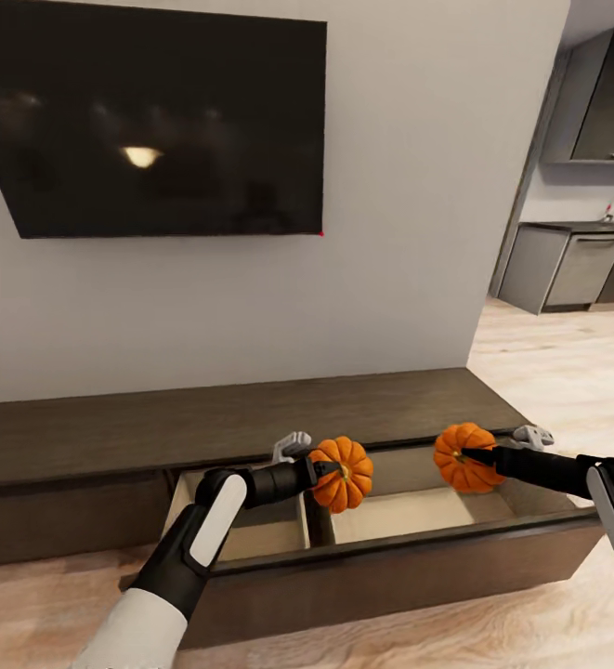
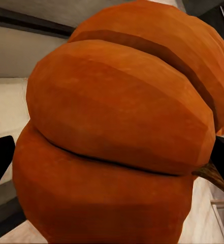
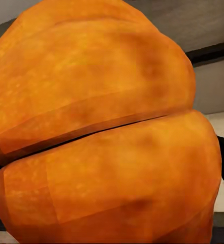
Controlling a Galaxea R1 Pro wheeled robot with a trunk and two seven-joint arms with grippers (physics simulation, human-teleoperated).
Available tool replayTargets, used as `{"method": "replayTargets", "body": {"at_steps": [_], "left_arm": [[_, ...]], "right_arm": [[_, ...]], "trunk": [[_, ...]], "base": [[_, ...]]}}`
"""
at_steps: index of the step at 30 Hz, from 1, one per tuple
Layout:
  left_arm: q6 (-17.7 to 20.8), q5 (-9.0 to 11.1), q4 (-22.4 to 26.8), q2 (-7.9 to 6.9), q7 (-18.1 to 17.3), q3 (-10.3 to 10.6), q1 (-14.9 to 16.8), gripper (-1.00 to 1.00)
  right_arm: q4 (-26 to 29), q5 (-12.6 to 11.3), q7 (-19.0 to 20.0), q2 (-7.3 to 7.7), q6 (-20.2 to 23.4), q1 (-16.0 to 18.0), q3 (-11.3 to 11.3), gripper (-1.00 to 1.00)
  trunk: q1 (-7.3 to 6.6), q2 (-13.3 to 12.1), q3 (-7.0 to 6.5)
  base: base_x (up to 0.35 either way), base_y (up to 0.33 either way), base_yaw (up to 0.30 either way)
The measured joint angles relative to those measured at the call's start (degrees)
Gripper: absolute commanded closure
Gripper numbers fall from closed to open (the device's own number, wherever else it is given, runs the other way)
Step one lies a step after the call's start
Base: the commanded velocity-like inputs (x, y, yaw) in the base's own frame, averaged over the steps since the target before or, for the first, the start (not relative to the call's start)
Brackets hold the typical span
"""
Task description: Place each of the two pumpkins and all three candles from the living room inside a cabinet in the living room (use any cabinet), then make sure every cabinet is closed, and position the cauldron so it is next to a table in the living room.
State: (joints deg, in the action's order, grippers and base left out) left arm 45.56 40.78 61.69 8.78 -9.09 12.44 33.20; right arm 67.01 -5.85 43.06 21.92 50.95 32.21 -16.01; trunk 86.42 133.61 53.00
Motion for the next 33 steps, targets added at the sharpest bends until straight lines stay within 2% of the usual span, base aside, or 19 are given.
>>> {"method": "replayTargets", "body": {"at_steps": [4, 6, 10, 16, 18, 22, 23, 24, 25, 26, 27, 29, 31, 33], "left_arm": [[-0.05, 0.09, -2.16, 0.33, -0.02, 0.15, 0.83, 1.00], [-0.04, 0.18, -2.83, 0.54, 0.00, 0.21, 1.01, 1.00], [-0.47, -0.08, -5.33, 0.66, 0.01, 0.28, 1.16, 1.00], [-1.59, 0.06, -8.74, 0.68, -0.03, 0.28, 1.25, 1.00], [-1.78, -0.15, -9.94, 0.71, -0.03, 0.29, 1.25, 1.00], [-3.22, -0.14, -12.23, 0.69, -0.06, 0.30, 1.28, 1.00], [-3.81, 0.23, -13.76, 0.65, -0.05, 0.29, 1.28, 1.00], [-3.97, -0.84, -14.27, 0.62, -0.03, 0.26, 1.29, 1.00], [-4.03, -0.05, -15.08, 0.63, -0.08, 0.25, 1.29, 1.00], [-4.14, -0.18, -15.95, 0.58, -0.05, 0.21, 1.29, 1.00], [-4.18, -0.64, -16.16, 0.56, -0.06, 0.16, 1.29, 1.00], [-4.19, 0.01, -16.52, 0.48, -0.07, 0.12, 1.30, 1.00], [-4.43, -0.27, -16.74, 0.32, -0.06, -0.13, 1.30, 1.00], [-6.09, 0.02, -16.85, 0.12, -0.10, -0.39, 1.31, 1.00]], "right_arm": [[-3.03, 0.10, 0.03, 0.08, 1.55, 0.49, -0.13, 1.00], [-3.83, -0.14, 0.05, 0.13, 4.90, 0.74, -0.12, 1.00], [-4.78, 0.04, 0.06, 0.01, 8.50, 0.99, -0.07, 1.00], [-5.56, 0.19, -0.04, -0.41, 8.46, 1.05, 0.15, 1.00], [-5.61, 0.14, -0.93, -1.19, 8.52, 1.06, 0.20, 1.00], [-5.67, 1.25, -6.53, -3.72, 8.52, 1.05, 0.41, 1.00], [-5.88, 2.90, -9.70, -5.52, 8.23, 1.06, 2.01, 1.00], [-5.81, 1.60, -9.87, -6.06, 8.67, 1.04, 2.63, 1.00], [-5.83, 0.74, -10.34, -6.56, 8.70, 1.05, 3.53, 1.00], [-6.75, 1.00, -11.50, -7.14, 8.47, 1.02, 4.45, 1.00], [-7.26, 2.06, -12.06, -7.36, 7.96, 1.05, 4.65, 1.00], [-8.64, 1.67, -13.08, -8.17, 7.55, 1.04, 5.06, 1.00], [-9.50, 1.72, -13.74, -8.79, 7.19, 1.06, 5.31, 1.00], [-10.02, 1.62, -14.14, -9.32, 7.03, 1.05, 5.47, 1.00]], "trunk": [[0.00, 0.00, 0.00], [0.00, 0.00, 0.00], [0.00, 0.00, 0.01], [0.00, 0.00, 0.00], [0.00, 0.00, 0.00], [0.00, 0.00, 0.00], [0.00, 0.00, 0.00], [0.00, -0.01, 0.01], [0.00, 0.00, 0.00], [0.00, 0.00, 0.01], [0.00, 0.00, 0.00], [0.00, 0.00, 0.00], [0.00, 0.00, 0.00], [0.01, 0.00, 0.00]], "base": [[0.141, -0.323, 0.003], [0.141, -0.323, 0.001], [0.141, -0.323, 0.000], [0.141, -0.323, 0.000], [0.141, -0.324, 0.000], [0.150, -0.323, 0.033], [0.161, -0.322, 0.156], [0.163, -0.321, 0.191], [0.164, -0.320, 0.223], [0.165, -0.319, 0.230], [0.169, -0.316, 0.236], [0.160, -0.238, 0.246], [0.094, -0.130, 0.252], [0.039, -0.053, 0.255]]}}
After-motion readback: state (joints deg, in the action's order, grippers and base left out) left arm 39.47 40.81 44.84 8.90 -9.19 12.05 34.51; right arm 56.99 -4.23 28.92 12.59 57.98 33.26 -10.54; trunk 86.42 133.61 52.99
